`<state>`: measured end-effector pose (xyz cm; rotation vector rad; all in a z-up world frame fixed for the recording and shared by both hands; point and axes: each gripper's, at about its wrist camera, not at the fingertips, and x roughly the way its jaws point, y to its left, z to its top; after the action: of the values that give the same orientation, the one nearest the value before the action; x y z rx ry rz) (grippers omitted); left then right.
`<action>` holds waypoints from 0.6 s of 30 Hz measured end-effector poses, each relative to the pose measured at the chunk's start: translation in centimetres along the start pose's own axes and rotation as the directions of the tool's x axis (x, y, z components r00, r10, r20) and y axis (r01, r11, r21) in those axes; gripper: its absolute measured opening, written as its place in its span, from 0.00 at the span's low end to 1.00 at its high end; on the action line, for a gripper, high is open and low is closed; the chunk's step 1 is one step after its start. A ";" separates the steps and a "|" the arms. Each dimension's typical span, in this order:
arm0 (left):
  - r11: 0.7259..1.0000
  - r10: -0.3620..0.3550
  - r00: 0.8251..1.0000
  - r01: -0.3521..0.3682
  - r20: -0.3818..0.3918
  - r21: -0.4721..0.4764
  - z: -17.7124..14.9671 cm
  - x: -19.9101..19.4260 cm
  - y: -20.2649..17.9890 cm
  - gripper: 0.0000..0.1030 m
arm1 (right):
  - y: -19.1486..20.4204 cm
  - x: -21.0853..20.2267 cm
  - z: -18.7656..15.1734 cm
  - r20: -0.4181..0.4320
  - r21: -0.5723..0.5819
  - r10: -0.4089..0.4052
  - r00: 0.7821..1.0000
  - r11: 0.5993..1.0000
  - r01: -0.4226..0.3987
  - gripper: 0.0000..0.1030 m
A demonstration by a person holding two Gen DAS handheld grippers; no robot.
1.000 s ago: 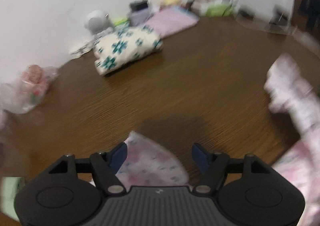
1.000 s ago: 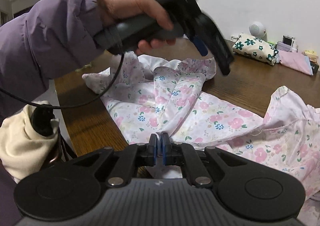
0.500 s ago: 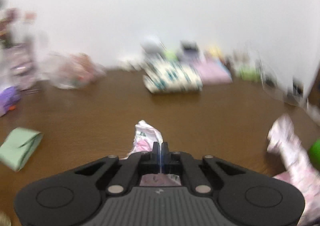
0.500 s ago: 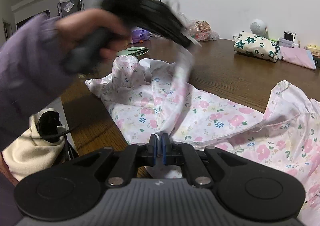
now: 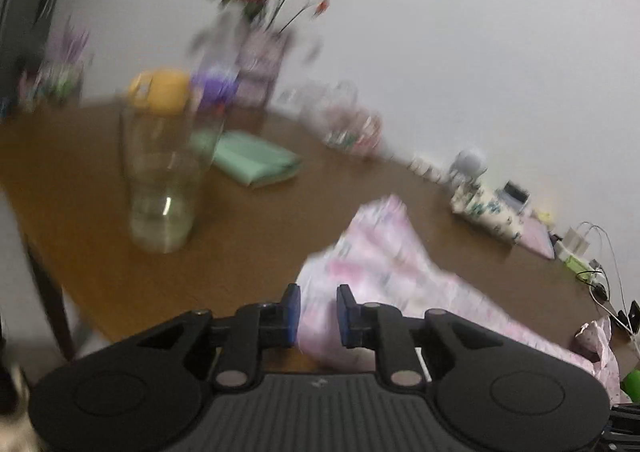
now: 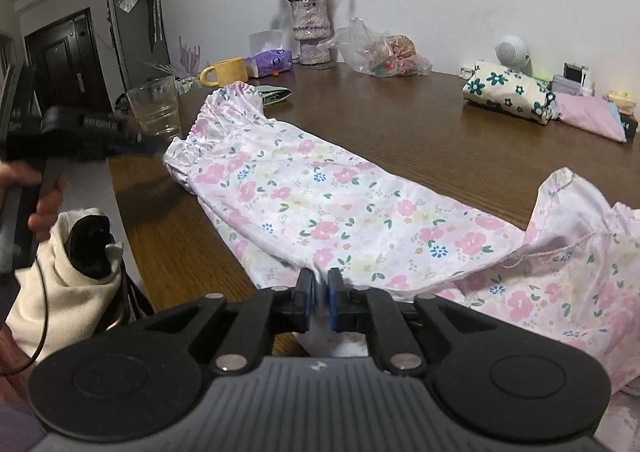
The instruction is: Fold clothes
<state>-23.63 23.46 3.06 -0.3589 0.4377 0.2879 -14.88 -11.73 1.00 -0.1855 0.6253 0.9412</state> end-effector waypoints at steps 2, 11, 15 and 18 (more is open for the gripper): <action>0.994 -0.061 0.998 0.062 -0.007 0.092 0.9 0.5 -1.5 0.48 | 0.4 -0.9 0.3 0.026 -0.008 -0.005 1.000 1.000 0.005 0.19; 0.938 -0.098 0.963 0.174 -0.252 0.298 0.9 9.6 -6.0 0.09 | 1.0 -1.0 0.6 0.044 -0.001 -0.045 0.998 0.999 0.045 0.32; 0.932 -0.124 0.965 0.192 -0.230 0.307 1.3 10.3 -6.2 0.08 | 0.6 -0.3 0.0 0.018 0.015 -0.064 0.998 0.998 0.063 0.32; 0.937 -0.120 0.966 0.186 -0.227 0.296 0.7 11.8 -6.2 0.08 | 0.2 0.5 -0.2 -0.004 0.028 -0.077 0.997 0.997 0.077 0.33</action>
<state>-11.04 20.43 -0.06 -0.1073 0.6465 0.0234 -14.90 -11.34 0.51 -0.1850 0.6294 0.8577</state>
